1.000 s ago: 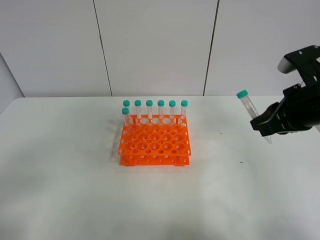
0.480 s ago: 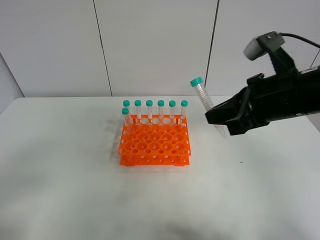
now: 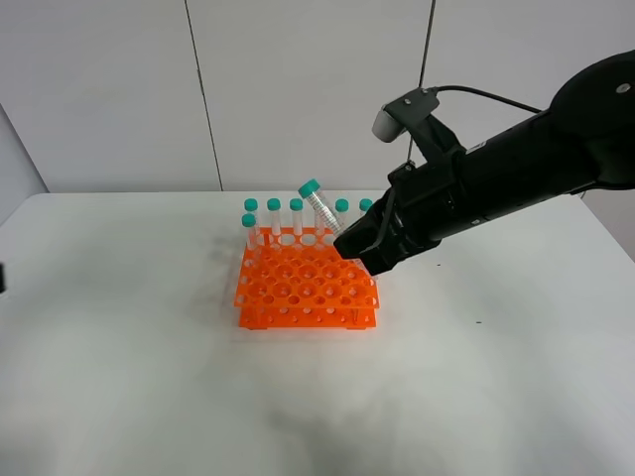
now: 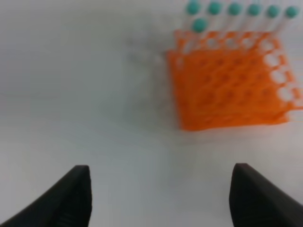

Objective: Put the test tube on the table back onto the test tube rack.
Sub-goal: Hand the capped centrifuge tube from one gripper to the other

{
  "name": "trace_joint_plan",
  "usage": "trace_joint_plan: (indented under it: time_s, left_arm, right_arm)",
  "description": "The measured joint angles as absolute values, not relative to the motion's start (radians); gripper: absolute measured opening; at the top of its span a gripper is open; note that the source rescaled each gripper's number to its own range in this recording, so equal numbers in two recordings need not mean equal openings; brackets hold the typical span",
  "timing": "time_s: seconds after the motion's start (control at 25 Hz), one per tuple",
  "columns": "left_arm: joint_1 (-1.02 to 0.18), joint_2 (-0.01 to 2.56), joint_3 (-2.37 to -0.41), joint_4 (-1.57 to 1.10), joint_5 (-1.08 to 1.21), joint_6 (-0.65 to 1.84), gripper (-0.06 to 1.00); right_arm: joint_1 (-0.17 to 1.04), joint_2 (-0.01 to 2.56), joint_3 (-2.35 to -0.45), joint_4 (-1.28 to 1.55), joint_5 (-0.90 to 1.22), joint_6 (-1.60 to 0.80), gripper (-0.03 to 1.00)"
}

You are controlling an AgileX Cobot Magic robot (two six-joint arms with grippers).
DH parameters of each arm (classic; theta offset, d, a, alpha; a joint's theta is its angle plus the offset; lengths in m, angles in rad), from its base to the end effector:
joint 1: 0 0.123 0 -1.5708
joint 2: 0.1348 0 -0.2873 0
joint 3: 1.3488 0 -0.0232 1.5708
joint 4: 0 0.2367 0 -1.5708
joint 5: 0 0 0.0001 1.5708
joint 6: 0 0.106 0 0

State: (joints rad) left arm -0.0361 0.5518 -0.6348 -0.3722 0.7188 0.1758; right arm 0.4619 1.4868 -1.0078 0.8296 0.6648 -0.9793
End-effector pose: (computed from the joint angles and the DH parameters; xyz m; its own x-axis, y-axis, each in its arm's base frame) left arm 0.0958 -0.0289 0.3174 -0.5148 -0.0880 -0.8528 0.1881 0.9589 -0.2125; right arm 0.2492 0.1780 0.2683 -0.4897 -0.5082 -0.7084 -0.8164 0.5525 0.1680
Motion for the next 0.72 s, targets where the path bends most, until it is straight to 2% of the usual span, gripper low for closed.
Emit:
trace_joint_plan:
  time_s: [0.2, 0.36, 0.52, 0.72]
  left_arm:
    - [-0.040, 0.847, -0.635, -0.844, 0.584, 0.591, 0.93]
    - [-0.127, 1.042, -0.638, -1.228, 0.574, 0.953, 0.93]
    - [-0.243, 1.198, -0.692, -1.485, 0.545, 1.145, 0.93]
    - [-0.327, 1.341, -0.786, -1.590, 0.525, 1.221, 0.93]
  right_arm:
    - [0.462, 1.492, -1.008, 0.860, 0.676, -1.019, 0.03]
    - [0.462, 1.492, -1.008, 0.900, 0.677, -1.058, 0.03]
    - [0.462, 1.492, -1.008, 0.906, 0.687, -1.059, 0.03]
    - [0.462, 1.493, -1.008, 0.910, 0.703, -1.059, 0.03]
